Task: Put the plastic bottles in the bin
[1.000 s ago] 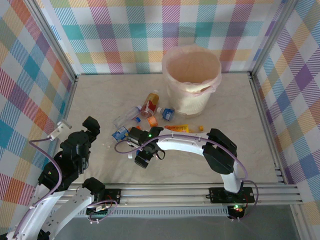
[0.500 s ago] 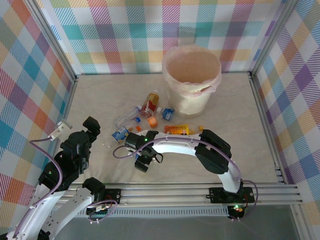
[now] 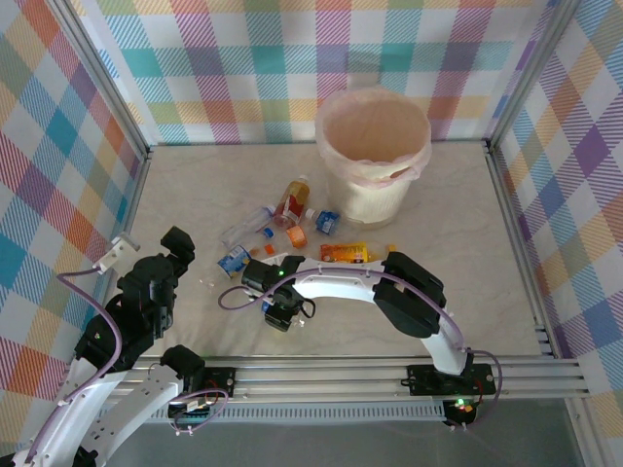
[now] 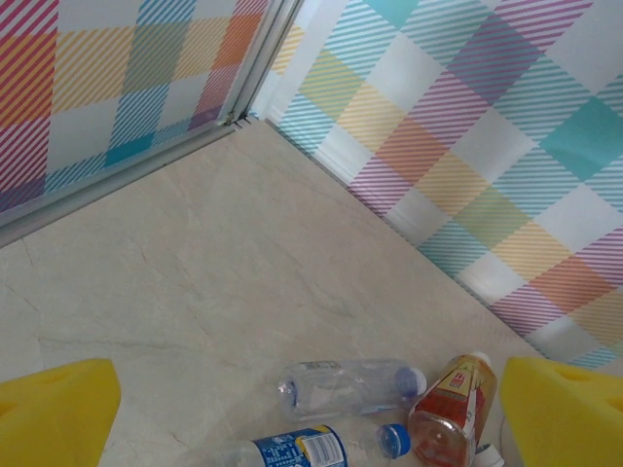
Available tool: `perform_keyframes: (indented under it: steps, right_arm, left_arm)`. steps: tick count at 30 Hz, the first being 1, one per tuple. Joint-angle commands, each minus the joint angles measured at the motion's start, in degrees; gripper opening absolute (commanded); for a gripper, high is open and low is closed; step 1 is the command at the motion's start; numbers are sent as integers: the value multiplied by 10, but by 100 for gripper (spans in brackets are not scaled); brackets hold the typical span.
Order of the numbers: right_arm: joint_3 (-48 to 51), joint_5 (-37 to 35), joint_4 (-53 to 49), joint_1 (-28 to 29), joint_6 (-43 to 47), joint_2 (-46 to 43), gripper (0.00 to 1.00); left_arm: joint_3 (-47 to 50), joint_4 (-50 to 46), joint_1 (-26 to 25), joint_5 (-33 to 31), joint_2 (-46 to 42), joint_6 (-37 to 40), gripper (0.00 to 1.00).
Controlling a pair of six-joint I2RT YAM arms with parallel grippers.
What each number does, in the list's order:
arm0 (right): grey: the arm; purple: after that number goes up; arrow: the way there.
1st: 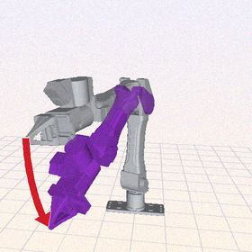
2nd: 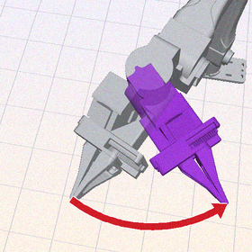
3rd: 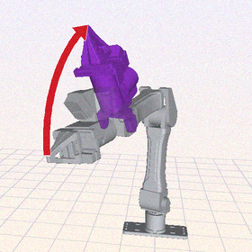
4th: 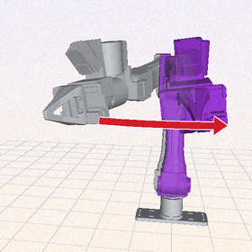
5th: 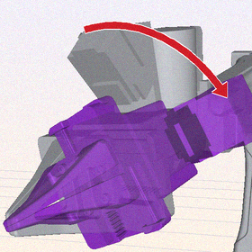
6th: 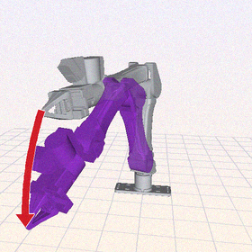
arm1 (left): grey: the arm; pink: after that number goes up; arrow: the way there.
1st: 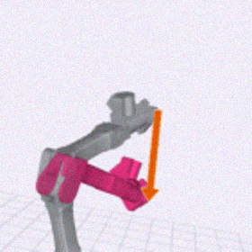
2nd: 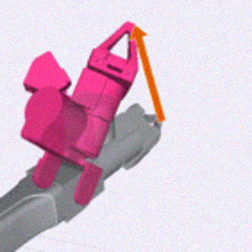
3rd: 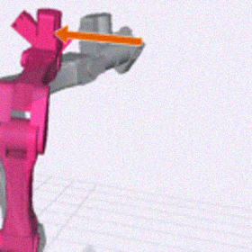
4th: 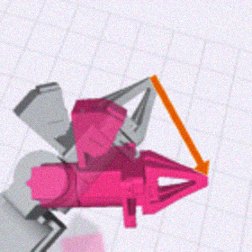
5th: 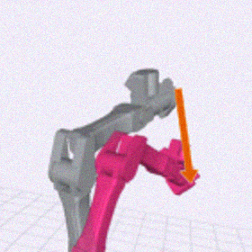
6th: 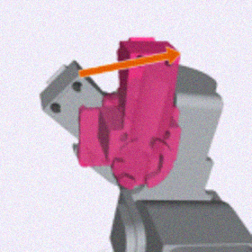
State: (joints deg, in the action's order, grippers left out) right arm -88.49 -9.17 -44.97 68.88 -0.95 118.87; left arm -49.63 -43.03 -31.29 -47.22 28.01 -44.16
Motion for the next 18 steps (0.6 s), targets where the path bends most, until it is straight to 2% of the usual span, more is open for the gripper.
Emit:
perform_keyframes:
  steps: [1,8,14,18]
  right_arm:
    - [-6,10,-14,4,-5,-37,63]
    - [-7,-26,-24,4,-23,-137,59]
    - [-92,-138,-59,-20,-17,-198,56]
    - [-175,-209,-60,-65,12,-202,55]
  left_arm:
    - [8,7,6,-13,6,-6,100]
    - [2,11,6,-6,17,-1,100]
    - [-3,16,6,10,33,7,100]
    - [-8,22,6,23,44,19,100]
